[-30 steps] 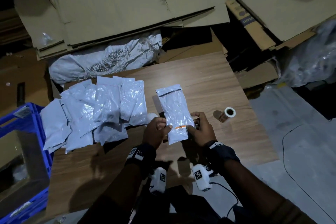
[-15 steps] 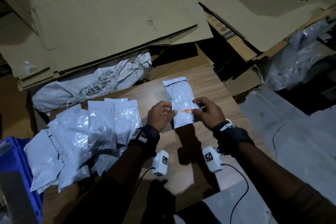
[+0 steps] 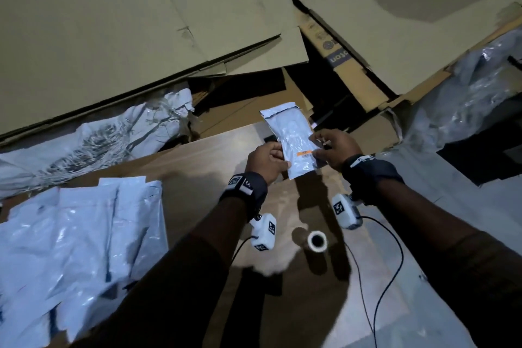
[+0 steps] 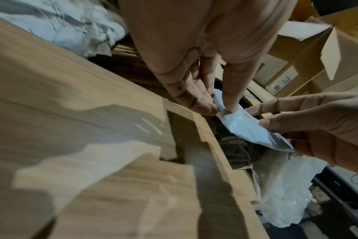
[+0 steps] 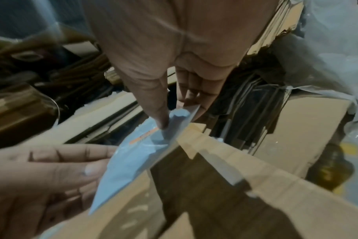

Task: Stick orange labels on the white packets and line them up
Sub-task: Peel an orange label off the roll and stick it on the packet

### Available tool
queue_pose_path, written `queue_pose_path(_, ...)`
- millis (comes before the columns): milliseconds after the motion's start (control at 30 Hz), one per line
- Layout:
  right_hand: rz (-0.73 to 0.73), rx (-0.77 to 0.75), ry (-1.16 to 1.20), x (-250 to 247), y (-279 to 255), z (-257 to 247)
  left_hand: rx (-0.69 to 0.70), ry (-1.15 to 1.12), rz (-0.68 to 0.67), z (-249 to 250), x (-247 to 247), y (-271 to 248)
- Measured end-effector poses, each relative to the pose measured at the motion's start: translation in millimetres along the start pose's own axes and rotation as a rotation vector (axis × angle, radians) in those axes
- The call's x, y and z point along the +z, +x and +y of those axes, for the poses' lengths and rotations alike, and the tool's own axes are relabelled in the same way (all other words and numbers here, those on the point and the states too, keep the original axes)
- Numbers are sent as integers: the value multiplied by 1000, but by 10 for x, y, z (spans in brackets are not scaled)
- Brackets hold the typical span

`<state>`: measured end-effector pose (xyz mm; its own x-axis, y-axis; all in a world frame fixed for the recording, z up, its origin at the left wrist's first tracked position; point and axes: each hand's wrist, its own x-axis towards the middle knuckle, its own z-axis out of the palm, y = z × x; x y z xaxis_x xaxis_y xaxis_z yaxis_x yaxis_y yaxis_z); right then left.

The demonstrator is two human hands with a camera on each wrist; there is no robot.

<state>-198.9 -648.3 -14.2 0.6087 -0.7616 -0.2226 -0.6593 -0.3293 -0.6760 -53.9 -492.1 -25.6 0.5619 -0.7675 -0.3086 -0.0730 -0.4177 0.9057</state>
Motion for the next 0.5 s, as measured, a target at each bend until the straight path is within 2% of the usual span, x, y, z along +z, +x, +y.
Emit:
queue_pose_path(100,-26,14,-46,39,223,271,-45,0,-11,-91,259,207)
queue_pose_path(233,-60,8,-107,186,371,544,-27,66,-30,-276,500,372)
queue_pose_path(367,-114,-11,-151,278,434,672,-37,200,-42,-389,604,441)
queue_pose_path(500,-144,-18,-155,289,464,712,-22,186,-40,-431,594,452)
